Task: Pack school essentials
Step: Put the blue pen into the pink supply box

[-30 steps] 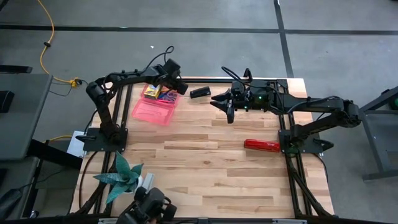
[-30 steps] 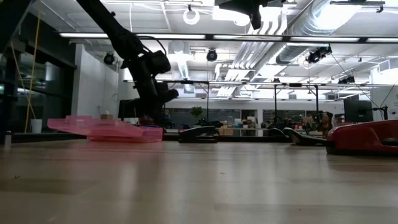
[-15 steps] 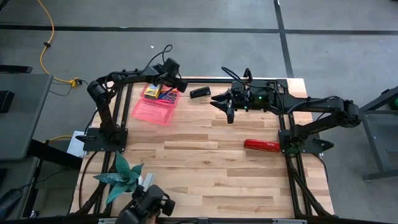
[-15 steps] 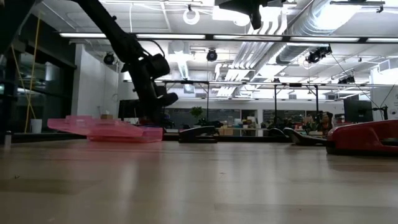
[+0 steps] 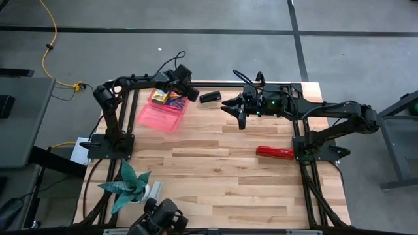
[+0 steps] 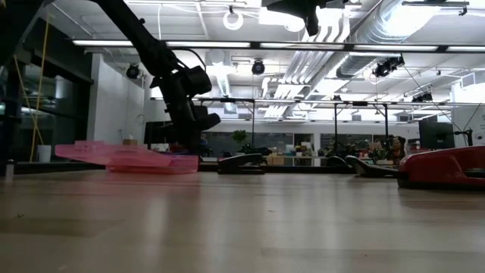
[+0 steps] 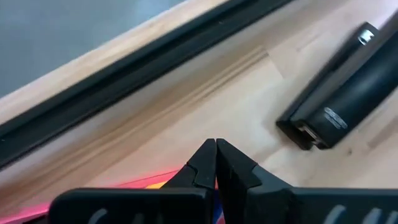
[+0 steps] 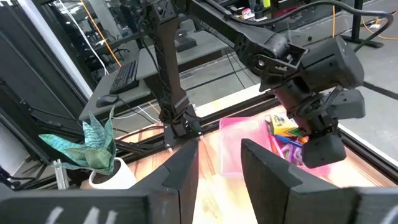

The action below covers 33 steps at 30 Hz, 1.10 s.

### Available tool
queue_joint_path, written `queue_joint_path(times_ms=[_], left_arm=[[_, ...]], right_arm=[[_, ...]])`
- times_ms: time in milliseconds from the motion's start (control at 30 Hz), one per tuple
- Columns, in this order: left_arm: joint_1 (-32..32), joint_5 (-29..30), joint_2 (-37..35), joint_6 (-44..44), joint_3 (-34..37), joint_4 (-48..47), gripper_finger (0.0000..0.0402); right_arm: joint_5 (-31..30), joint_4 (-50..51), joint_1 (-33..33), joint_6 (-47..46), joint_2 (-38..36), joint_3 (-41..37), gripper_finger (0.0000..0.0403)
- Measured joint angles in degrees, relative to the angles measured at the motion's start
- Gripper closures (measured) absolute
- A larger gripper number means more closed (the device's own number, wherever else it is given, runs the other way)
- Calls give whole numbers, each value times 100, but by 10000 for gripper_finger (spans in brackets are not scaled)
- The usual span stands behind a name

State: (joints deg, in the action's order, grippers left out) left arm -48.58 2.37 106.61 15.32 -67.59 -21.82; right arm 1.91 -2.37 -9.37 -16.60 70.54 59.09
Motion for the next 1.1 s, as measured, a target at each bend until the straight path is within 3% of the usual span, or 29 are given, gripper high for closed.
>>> queue_joint_path(times_ms=[333,833,1100], left_arm=[[224,-37,-130,-103,2,-240,401],[184,146,-1007,-844,2,-1055,401],[123,321,-840,-695,230,-485,401]], right_arm=[[0,0,0,18,-1,0,290],[-2,4,0,57,-2,0,290],[-2,4,0,51,-2,0,290]])
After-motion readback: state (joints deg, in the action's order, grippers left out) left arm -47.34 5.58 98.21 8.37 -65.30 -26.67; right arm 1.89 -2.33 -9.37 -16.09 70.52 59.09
